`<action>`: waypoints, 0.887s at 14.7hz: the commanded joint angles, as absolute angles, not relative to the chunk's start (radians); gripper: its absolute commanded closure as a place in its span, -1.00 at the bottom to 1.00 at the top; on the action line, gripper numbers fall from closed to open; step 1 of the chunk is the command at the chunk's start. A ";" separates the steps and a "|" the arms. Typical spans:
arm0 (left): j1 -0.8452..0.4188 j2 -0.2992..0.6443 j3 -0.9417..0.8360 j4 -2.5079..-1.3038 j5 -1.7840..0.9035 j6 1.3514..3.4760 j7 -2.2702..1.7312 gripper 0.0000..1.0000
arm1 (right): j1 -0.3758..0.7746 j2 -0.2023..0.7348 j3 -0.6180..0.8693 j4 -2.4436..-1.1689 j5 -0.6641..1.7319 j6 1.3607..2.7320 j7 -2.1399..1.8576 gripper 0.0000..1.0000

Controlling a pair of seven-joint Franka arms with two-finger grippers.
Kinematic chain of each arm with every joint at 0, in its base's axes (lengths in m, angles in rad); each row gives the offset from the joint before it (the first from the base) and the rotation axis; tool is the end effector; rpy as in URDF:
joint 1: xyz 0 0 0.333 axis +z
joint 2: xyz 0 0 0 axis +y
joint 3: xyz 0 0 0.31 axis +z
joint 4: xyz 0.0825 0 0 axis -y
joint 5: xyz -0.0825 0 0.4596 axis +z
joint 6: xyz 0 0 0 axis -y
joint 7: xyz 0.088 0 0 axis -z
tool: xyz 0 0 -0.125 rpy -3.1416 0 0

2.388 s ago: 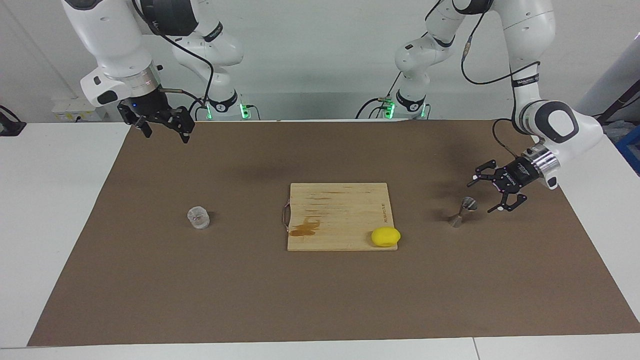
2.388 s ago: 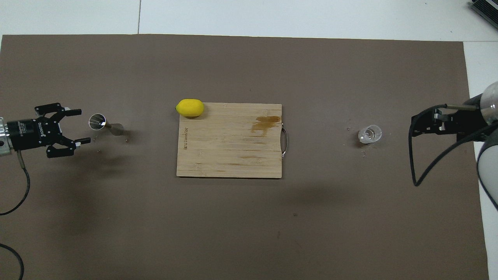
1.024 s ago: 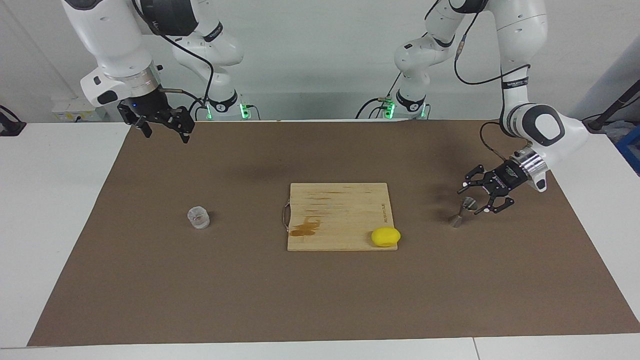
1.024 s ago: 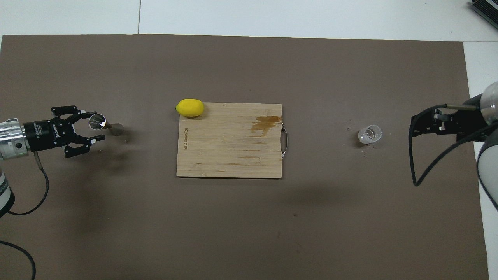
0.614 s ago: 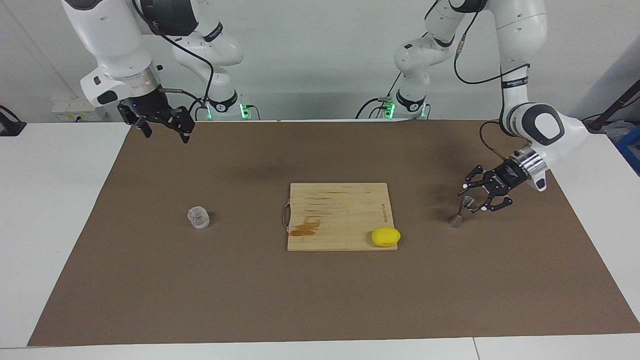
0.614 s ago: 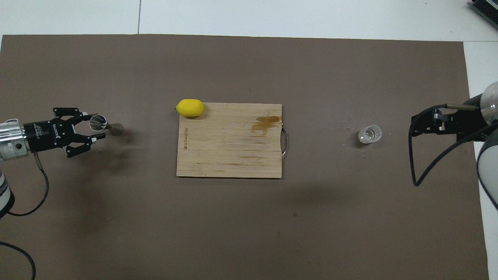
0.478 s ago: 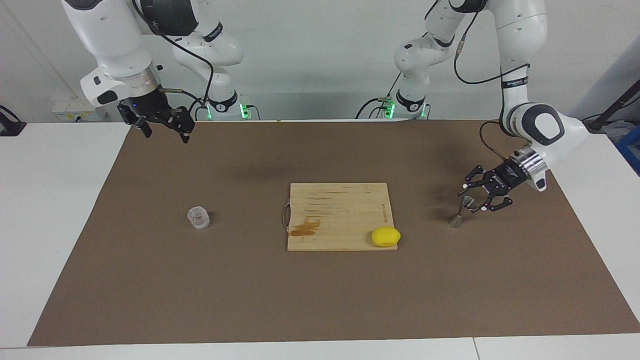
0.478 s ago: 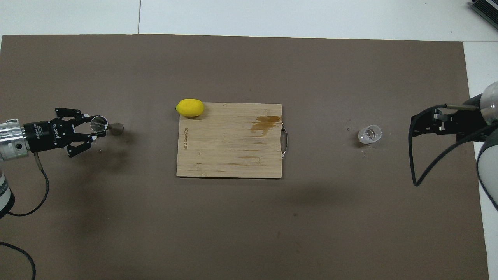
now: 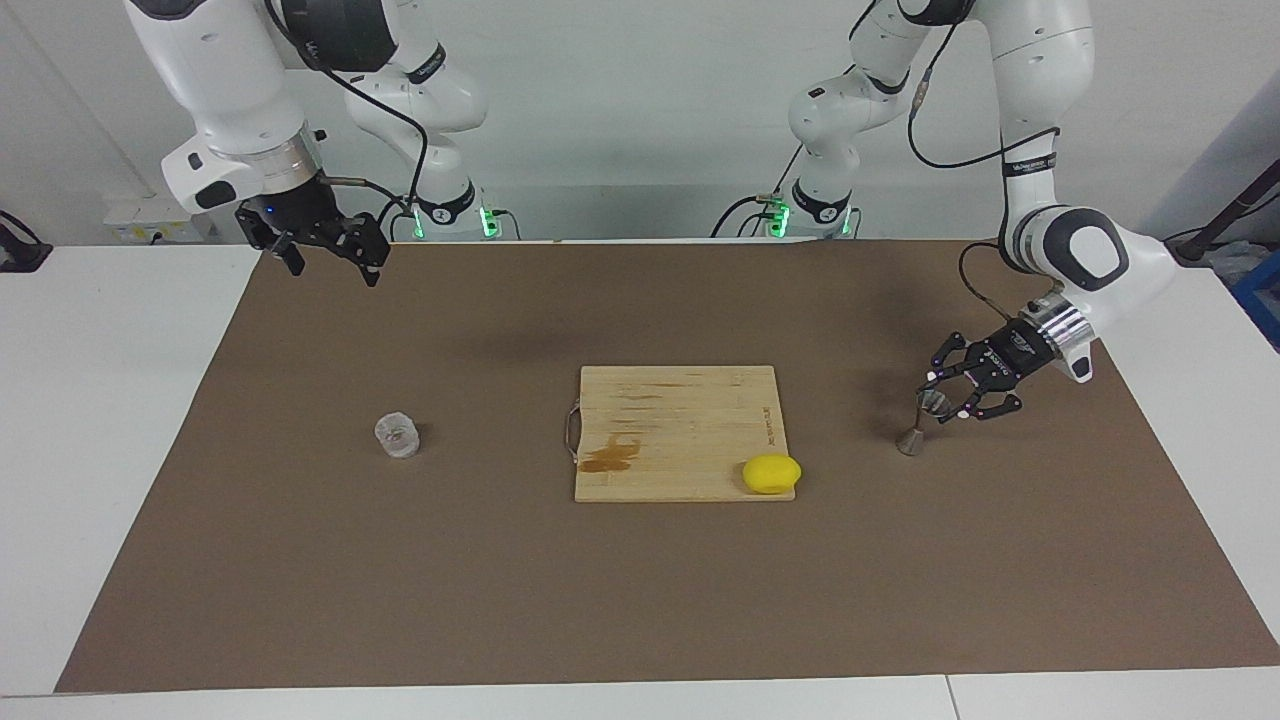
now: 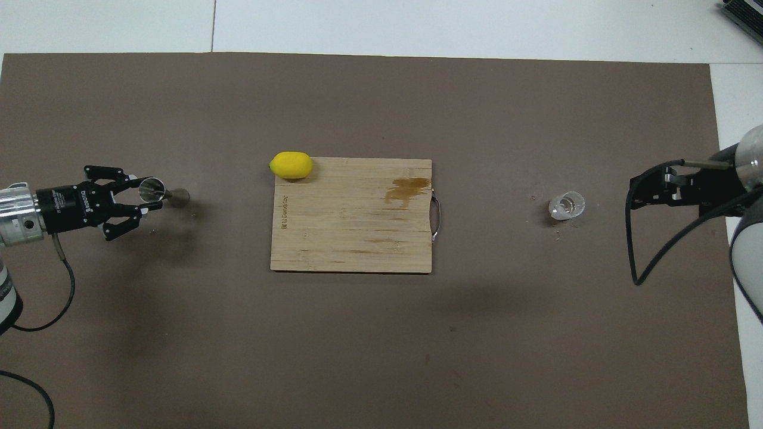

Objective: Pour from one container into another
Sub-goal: 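Close the left gripper on the dark cup and lift it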

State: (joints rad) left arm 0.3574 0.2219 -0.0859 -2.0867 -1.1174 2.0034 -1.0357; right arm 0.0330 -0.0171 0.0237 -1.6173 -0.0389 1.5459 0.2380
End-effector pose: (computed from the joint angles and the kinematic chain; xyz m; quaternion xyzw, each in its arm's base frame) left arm 0.6156 0.0997 0.2571 0.4841 0.7389 -0.2892 0.3688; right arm 0.6194 0.0303 0.5838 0.9953 -0.0904 -0.0240 0.0234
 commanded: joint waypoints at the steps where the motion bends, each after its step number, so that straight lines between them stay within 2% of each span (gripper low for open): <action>1: 0.350 0.193 -0.077 -2.108 -1.140 1.997 -1.022 1.00 | 0.021 -0.037 0.025 -1.638 -0.015 1.557 0.206 -0.98; 7: 0.331 0.192 -0.087 -2.056 -1.203 1.916 -1.040 1.00 | 0.021 -0.037 0.025 -1.638 -0.017 1.551 0.207 -0.98; 13: 0.123 0.140 -0.089 -2.034 -1.270 1.937 -1.090 1.00 | 0.023 -0.035 0.025 -1.637 -0.017 1.557 0.207 -0.98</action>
State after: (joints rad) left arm 0.1957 0.1785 -0.1053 -2.0273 -1.2458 1.9261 -1.0557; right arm 0.0329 -0.0171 0.0228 -1.6173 -0.0389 1.5459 0.2380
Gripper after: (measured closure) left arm 0.507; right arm 0.009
